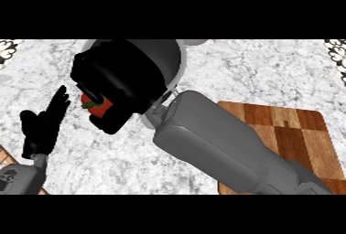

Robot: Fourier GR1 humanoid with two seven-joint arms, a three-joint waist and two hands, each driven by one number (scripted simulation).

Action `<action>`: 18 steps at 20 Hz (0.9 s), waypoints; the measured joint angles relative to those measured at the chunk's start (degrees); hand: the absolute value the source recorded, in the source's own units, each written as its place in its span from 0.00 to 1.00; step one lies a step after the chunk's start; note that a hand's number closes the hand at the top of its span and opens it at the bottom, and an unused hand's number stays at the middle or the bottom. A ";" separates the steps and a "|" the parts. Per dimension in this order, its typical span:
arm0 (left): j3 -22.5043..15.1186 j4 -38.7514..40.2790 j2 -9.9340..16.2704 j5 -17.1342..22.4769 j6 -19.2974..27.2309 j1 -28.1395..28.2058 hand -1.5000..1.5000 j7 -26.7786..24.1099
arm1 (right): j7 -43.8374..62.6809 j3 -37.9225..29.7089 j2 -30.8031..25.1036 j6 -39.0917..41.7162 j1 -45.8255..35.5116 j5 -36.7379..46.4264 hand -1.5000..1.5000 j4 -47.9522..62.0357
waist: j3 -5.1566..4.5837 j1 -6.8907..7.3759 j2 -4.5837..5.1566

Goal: Pick the bell pepper from the cutting board and place it in the pot

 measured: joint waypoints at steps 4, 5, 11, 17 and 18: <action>-0.59 0.47 -0.19 0.16 -0.25 -1.03 0.50 -0.07 | -3.97 -0.43 0.01 -1.78 -3.44 -1.06 1.00 8.55 | 0.03 0.87 0.32; -0.77 0.65 -0.25 0.22 -0.26 -1.34 0.50 -0.11 | -4.52 -0.47 0.01 -2.14 -4.72 -1.11 1.00 10.59 | 0.03 1.12 0.39; -1.92 1.35 -0.54 0.26 -0.02 -3.15 0.50 -0.20 | -9.52 1.27 0.02 -5.28 -8.46 -1.43 1.00 21.56 | 0.02 2.61 0.94; -3.25 2.46 -0.98 0.57 -0.68 -5.36 0.50 -0.21 | -11.56 0.83 0.02 -4.51 -9.81 -8.48 0.00 28.31 | -0.02 4.43 1.42; -3.46 2.64 -1.08 0.66 -0.70 -5.73 0.50 -0.26 | -12.33 0.89 0.01 -4.49 -9.51 -9.70 0.00 29.10 | 0.00 4.75 1.54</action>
